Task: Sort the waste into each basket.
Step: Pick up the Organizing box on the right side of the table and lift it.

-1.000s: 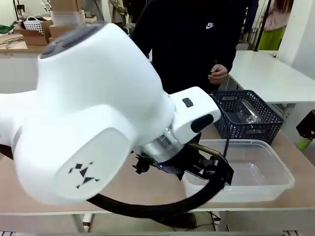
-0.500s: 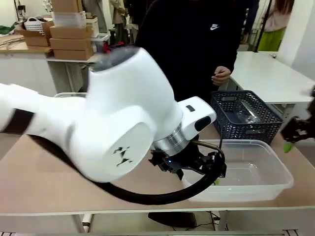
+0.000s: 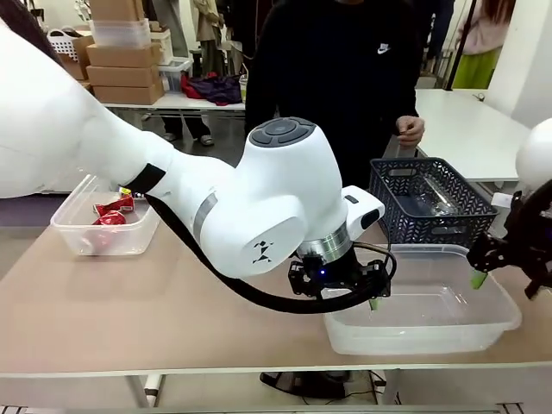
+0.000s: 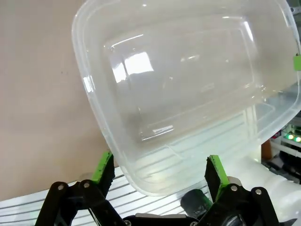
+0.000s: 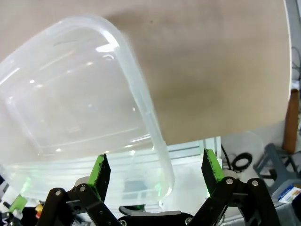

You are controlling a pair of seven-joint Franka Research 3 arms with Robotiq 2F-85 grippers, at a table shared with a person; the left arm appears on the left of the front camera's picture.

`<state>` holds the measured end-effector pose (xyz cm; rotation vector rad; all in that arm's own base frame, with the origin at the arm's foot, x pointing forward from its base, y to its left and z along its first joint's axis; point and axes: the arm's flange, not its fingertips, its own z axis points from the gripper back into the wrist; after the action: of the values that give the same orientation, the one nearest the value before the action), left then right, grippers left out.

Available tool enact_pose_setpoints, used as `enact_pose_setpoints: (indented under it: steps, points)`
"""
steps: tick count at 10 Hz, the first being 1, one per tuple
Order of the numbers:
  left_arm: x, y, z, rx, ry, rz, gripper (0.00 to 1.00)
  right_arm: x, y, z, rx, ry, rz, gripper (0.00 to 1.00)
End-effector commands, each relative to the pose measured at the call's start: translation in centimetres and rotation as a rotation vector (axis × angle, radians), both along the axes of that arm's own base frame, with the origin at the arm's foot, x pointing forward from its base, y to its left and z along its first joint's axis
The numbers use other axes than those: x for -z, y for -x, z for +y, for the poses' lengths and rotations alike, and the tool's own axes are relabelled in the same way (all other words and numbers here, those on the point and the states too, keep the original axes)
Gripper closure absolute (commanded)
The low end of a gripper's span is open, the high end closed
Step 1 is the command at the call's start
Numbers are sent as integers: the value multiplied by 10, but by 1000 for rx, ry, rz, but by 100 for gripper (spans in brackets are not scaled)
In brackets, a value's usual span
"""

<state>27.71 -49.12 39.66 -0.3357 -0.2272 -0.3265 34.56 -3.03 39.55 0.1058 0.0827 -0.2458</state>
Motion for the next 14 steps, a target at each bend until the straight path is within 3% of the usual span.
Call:
enact_pose_setpoints:
  steps: [1, 3, 4, 6, 10, 11, 12, 13, 14]
  points:
    - [6, -3, 7, 35, -8, -19, 0, -14, 9, 2, -8, 0, -33, 0]
    - [2, 0, 1, 8, -4, -1, 0, -8, 2, 1, -3, 2, -19, 0]
    - [10, -13, -2, -46, -36, -11, 0, 2, -6, 1, 39, 45, -9, 0]
    - [27, -43, -9, -110, -65, 23, 0, 18, -13, 1, 2, 55, 4, 0]
    - [41, -55, -13, -175, -116, 41, 0, 30, -12, -1, 3, 68, 38, 0]
    - [40, -53, -10, -179, -146, 24, 0, 29, -12, -1, 4, 60, 32, 46]
    - [38, -52, -7, -200, -165, 23, 59, 29, -12, -1, 11, 53, 32, 60]
    - [37, -50, -5, -215, -190, 14, 59, 30, -13, 1, 7, 43, -6, 100]
    - [37, -48, -3, -229, -215, 7, 100, 30, -14, 3, -5, 36, -43, 100]
